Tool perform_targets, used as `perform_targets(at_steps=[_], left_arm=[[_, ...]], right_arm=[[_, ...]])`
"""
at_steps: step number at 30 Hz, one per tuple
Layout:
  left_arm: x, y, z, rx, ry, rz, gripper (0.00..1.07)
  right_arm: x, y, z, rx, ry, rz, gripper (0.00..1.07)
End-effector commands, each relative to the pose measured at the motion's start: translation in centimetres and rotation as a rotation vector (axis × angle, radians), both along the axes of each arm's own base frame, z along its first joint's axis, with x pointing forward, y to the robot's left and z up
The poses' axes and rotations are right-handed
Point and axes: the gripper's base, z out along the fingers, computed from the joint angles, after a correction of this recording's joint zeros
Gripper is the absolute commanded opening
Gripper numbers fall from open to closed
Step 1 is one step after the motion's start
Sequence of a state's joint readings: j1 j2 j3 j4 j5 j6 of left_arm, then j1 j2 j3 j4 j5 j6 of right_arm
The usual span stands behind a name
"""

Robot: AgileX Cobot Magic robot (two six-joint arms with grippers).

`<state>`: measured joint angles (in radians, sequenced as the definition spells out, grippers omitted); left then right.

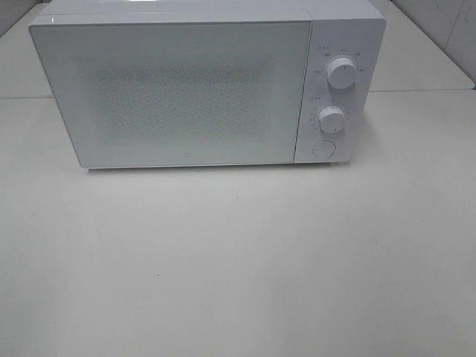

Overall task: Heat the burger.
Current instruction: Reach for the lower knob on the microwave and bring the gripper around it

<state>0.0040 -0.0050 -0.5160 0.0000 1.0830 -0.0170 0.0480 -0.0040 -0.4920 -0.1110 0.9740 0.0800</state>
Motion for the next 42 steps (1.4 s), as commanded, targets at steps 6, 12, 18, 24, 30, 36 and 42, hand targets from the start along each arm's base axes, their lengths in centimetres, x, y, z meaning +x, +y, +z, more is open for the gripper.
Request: perform_targets(at_steps=[6,12,18,24,30,36,42], left_arm=[[-0.1,-0.1,0.1,-0.009,-0.027,0.001,0.98],[-0.1,-0.1,0.1,-0.009,-0.027,0.001,0.98],[-0.1,-0.1,0.1,-0.009,-0.027,0.001,0.98],[-0.1,-0.1,0.1,-0.009,-0.027,0.001,0.98],[-0.1,-0.1,0.1,-0.009,-0.027,0.001,0.98],[-0.1,-0.1,0.1,-0.009,-0.027,0.001,0.98],[-0.1,-0.1,0.1,-0.009,-0.027,0.001,0.98]], right_arm=[[-0.5,-0.1,0.1,-0.004,-0.047,-0.006,0.76],[-0.5,0.0,0.5,-0.005,-0.07,-0.004,0.8],[0.3,0.0,1.1,-0.01,-0.061,0.0,0.81],[2.2,0.1,1.8,-0.015,-0.035,0.007,0.81],[3.9,0.3,2.3,-0.02,-0.05,0.017,0.8],[5.6,0.4,2.8,-0.026,-0.075,0.026,0.78],[7.5,0.5,2.6,-0.029,-0.077,0.038,0.77]])
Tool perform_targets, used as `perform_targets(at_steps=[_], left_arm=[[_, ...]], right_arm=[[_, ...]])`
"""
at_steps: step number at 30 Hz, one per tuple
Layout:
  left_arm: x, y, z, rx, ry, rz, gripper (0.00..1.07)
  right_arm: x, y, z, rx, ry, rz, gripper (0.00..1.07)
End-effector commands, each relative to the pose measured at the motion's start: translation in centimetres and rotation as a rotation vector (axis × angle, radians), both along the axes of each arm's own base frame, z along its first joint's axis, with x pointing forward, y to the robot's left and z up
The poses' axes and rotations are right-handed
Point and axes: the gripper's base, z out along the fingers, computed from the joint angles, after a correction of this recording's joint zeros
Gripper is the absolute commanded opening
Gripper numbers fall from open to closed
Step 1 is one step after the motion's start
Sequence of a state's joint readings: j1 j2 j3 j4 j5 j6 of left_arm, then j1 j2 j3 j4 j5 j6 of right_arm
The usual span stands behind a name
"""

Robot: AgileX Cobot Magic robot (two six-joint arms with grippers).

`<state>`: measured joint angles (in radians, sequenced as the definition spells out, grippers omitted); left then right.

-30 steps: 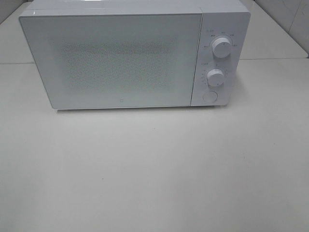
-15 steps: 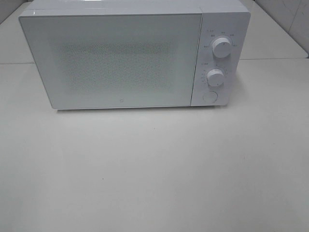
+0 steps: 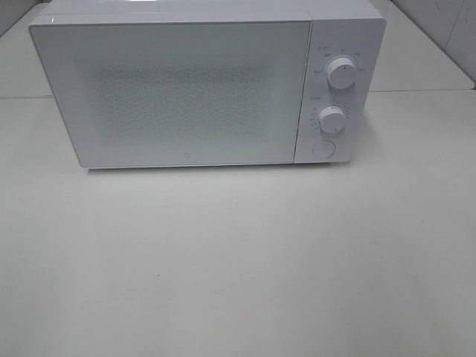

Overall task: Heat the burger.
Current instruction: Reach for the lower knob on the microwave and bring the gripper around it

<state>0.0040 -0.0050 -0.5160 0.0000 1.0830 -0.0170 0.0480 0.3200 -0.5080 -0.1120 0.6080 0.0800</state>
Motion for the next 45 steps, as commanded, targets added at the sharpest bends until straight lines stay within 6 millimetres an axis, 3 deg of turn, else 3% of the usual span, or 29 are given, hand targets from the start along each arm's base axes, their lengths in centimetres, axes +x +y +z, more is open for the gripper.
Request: perform_targets(at_steps=[1,17,36,45], left_arm=[[-0.1,-0.1,0.1,-0.009,-0.027,0.001,0.98],[-0.1,-0.1,0.1,-0.009,-0.027,0.001,0.98],[-0.1,-0.1,0.1,-0.009,-0.027,0.001,0.98],[-0.1,-0.1,0.1,-0.009,-0.027,0.001,0.98]], right_arm=[[0.8,0.0,0.0,-0.014,-0.021,0.001,0.77],[6.2,0.4,-1.2,-0.066,-0.024,0.039,0.76],[12.9,1.5,-2.1,-0.088,-0.196,0.139,0.76],[15.8,2.0,-3.8,-0.065,-0.234,0.177,0.76]])
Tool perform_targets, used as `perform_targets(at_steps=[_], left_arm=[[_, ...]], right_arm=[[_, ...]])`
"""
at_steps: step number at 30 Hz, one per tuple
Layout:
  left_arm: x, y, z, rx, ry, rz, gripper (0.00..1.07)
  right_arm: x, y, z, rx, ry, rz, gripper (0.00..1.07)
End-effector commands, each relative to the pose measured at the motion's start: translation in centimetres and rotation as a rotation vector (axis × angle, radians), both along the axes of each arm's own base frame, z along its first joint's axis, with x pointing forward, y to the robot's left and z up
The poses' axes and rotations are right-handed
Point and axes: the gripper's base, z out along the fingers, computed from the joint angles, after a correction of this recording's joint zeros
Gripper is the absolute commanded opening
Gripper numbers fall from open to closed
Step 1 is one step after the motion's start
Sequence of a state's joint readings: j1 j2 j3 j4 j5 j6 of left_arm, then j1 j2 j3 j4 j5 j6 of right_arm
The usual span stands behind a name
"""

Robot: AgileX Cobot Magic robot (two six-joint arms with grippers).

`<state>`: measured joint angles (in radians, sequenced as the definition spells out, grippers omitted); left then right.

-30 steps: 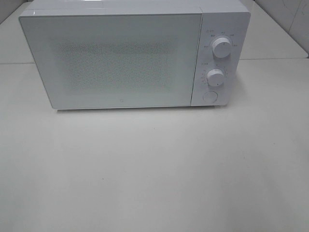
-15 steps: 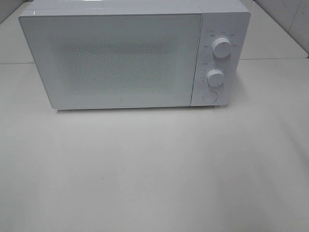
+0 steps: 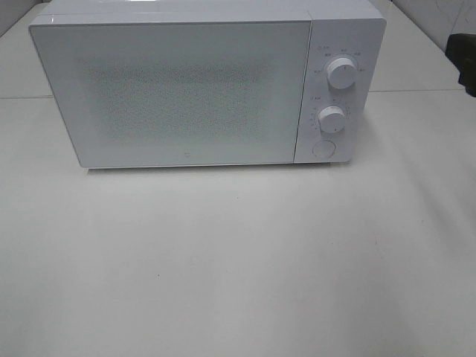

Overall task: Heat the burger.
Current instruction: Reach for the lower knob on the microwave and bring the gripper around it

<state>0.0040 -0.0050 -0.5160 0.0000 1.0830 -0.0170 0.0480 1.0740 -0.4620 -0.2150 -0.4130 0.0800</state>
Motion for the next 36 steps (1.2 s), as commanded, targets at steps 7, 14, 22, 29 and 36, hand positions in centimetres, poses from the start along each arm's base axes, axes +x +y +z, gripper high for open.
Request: perform_targets(at_steps=[7,14,22,29,36], left_arm=[[-0.1,-0.1,0.1,-0.009,-0.027,0.001,0.98],[-0.1,-0.1,0.1,-0.009,-0.027,0.001,0.98],[-0.1,-0.1,0.1,-0.009,-0.027,0.001,0.98],[-0.1,-0.1,0.1,-0.009,-0.027,0.001,0.98],[-0.1,-0.1,0.1,-0.009,-0.027,0.001,0.98]], right_arm=[[2.6,0.4,-2.3,-0.051,-0.031,0.04,0.76],[4.0,0.3,-4.0,-0.081,-0.03,-0.029,0.76],[4.7,2.7,-5.5,-0.109,-0.059,-0.07,0.76],[4.8,5.5,-6.8,-0.068,-0.094,-0.066,0.76],[4.5,7.6,-8.3,-0.06,-0.077,-0.05,0.76]])
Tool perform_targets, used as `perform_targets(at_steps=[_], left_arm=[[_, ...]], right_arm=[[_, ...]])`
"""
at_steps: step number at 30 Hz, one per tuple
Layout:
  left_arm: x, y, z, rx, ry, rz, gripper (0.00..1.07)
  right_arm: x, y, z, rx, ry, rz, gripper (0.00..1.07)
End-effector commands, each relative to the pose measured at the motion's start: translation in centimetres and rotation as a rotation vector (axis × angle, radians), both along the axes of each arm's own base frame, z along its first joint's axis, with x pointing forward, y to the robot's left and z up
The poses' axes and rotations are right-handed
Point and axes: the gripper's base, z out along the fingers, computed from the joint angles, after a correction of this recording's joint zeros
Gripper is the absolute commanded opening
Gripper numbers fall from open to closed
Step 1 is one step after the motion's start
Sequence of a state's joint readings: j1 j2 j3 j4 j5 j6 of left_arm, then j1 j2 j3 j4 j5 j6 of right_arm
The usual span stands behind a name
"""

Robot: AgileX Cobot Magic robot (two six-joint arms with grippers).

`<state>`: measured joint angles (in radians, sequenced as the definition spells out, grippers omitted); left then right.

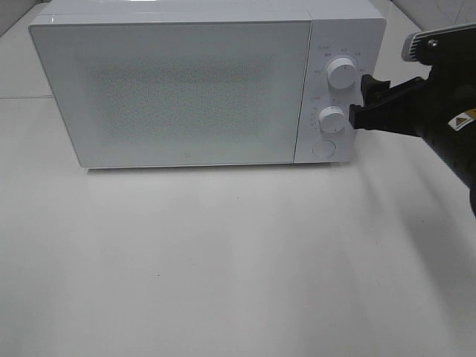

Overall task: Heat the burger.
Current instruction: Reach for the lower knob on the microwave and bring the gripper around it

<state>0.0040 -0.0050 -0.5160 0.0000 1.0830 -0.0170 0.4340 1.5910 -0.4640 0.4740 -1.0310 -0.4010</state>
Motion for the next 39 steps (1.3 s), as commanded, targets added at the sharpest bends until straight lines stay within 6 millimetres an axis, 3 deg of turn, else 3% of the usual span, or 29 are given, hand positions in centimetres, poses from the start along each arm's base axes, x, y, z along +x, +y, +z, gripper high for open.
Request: perform_targets(at_steps=[1,16,25,32,39], left_arm=[[-0.1,-0.1,0.1,-0.009,-0.027,0.001,0.98],[-0.1,-0.1,0.1,-0.009,-0.027,0.001,0.98],[-0.1,-0.1,0.1,-0.009,-0.027,0.001,0.98],[-0.1,0.0,0.1,-0.008,-0.027,0.001,0.98],[-0.1,0.0,0.1,-0.008,-0.027,0.001,0.98]], right_arm=[[-0.3,1.4,-1.0,-0.011,-0.002,0.004,0.76],[-1.4,4.6,-3.7,-0.019,-0.002,-0.028,0.76],[0.0,5.3,-3.6,0.057,0.007,-0.044,0.76],[1.5,4.8,-4.9,0.036,0.025,-0.059,0.76],[2.9,5.8,-6.0,0.033,0.033,-0.049,0.76]])
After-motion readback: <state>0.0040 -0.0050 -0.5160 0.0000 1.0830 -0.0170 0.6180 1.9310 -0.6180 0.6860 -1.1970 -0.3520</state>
